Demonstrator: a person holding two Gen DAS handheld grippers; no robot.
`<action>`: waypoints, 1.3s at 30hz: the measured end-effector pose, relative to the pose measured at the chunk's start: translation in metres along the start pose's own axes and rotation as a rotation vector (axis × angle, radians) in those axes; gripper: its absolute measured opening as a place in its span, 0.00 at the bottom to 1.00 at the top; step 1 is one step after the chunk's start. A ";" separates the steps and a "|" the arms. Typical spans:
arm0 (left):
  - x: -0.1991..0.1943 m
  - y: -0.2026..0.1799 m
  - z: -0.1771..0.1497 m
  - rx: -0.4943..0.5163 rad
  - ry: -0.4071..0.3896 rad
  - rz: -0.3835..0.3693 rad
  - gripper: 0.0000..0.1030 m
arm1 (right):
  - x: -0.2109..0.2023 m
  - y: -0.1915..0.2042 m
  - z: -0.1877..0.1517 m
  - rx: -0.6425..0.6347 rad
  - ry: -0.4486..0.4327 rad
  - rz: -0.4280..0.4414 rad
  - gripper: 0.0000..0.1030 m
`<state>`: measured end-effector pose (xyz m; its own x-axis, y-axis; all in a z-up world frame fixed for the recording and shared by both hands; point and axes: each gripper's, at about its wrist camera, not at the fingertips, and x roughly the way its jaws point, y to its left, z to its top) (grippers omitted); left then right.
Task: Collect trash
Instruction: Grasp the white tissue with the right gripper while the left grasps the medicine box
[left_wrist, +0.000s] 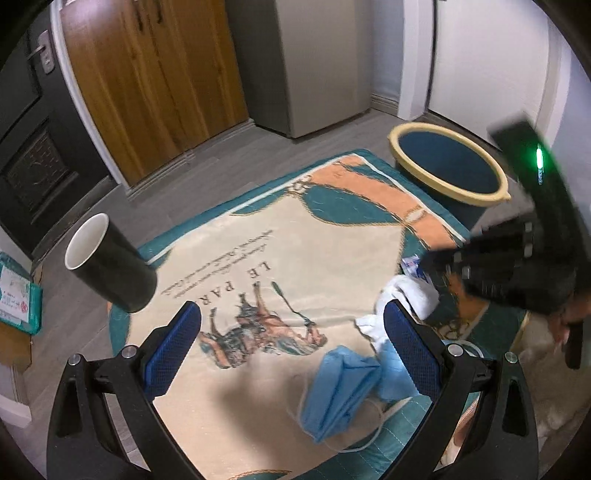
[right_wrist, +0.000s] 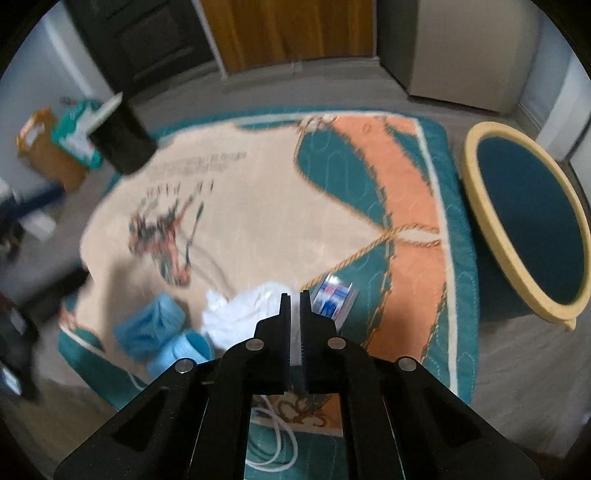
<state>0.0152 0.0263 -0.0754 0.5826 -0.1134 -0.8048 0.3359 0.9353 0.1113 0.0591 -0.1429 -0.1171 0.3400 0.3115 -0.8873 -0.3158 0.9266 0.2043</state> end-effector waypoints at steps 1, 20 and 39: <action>0.001 -0.003 -0.001 0.015 0.003 0.003 0.94 | -0.001 0.000 0.001 -0.002 -0.005 0.010 0.06; 0.014 0.009 0.008 -0.073 0.018 -0.021 0.94 | 0.001 -0.014 0.015 0.032 -0.001 0.027 0.12; 0.080 -0.093 0.038 -0.017 0.090 -0.112 0.94 | -0.080 -0.095 0.049 0.180 -0.206 -0.095 0.12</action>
<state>0.0589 -0.0822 -0.1278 0.4734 -0.1877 -0.8606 0.3819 0.9242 0.0085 0.1053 -0.2450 -0.0456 0.5390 0.2405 -0.8073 -0.1181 0.9705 0.2103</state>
